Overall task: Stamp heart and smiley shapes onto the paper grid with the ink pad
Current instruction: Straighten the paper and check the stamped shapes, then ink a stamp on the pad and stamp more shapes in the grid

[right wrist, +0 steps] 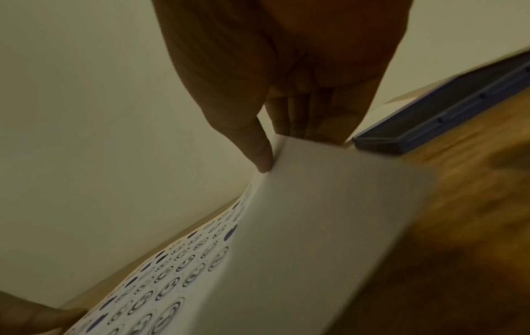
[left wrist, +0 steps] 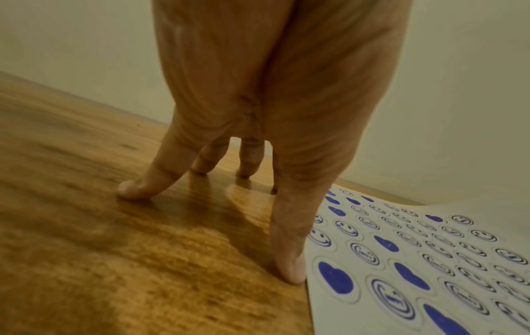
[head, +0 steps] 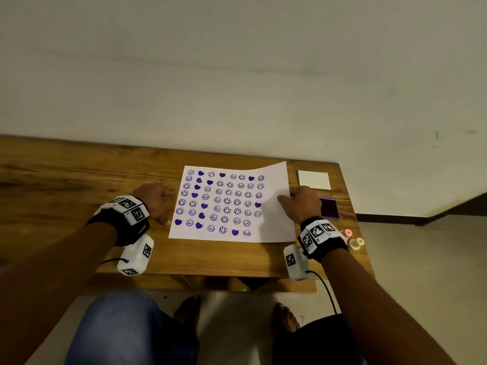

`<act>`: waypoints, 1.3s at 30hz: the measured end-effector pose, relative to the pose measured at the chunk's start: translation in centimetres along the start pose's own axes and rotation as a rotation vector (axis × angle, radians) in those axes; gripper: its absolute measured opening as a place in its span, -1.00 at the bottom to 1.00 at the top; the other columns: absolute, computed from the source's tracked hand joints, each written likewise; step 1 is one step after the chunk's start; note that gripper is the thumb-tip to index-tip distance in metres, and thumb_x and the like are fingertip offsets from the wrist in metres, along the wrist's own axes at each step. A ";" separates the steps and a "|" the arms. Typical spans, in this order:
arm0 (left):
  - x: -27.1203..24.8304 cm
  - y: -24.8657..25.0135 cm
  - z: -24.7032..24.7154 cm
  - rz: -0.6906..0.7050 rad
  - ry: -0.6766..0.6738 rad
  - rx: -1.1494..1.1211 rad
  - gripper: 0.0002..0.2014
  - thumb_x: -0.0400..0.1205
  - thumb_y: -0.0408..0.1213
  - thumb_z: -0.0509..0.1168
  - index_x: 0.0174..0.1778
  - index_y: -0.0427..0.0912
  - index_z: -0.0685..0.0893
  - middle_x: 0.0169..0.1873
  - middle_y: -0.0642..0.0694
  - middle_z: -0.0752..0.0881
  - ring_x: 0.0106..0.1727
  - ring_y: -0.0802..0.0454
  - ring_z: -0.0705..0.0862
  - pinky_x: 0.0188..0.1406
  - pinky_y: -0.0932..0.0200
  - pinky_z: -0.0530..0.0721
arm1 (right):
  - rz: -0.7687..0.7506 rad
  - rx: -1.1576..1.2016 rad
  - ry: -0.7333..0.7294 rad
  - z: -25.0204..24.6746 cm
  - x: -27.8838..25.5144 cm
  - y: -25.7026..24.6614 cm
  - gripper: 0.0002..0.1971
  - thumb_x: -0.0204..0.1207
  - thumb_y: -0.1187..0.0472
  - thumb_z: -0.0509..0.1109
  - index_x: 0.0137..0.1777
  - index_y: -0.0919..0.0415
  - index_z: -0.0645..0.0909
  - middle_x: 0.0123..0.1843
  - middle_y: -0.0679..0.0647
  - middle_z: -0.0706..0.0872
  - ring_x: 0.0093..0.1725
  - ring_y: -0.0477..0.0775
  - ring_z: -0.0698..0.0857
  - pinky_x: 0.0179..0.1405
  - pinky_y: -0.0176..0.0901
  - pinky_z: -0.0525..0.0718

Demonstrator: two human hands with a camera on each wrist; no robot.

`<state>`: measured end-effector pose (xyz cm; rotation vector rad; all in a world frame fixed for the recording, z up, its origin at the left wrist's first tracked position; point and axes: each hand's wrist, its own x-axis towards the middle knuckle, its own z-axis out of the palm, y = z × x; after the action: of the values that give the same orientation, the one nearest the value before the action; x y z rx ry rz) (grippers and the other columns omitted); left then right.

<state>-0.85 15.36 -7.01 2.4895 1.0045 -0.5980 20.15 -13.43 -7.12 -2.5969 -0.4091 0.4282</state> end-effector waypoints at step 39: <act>-10.1 23.8 10.5 0.517 0.106 -0.680 -0.43 0.44 -0.24 0.54 0.40 -0.04 0.59 0.21 0.04 0.70 -0.07 0.07 0.75 -0.04 0.17 0.74 | -0.060 0.726 -0.108 -4.6 -8.9 9.2 -0.93 0.55 0.31 0.51 -0.06 0.29 0.82 -0.21 0.17 0.83 -0.23 0.03 0.76 -0.12 -0.08 0.72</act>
<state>7.17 -11.38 -5.99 2.0360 0.4421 0.0449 15.65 -26.18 -5.82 -1.8606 -0.2929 0.5715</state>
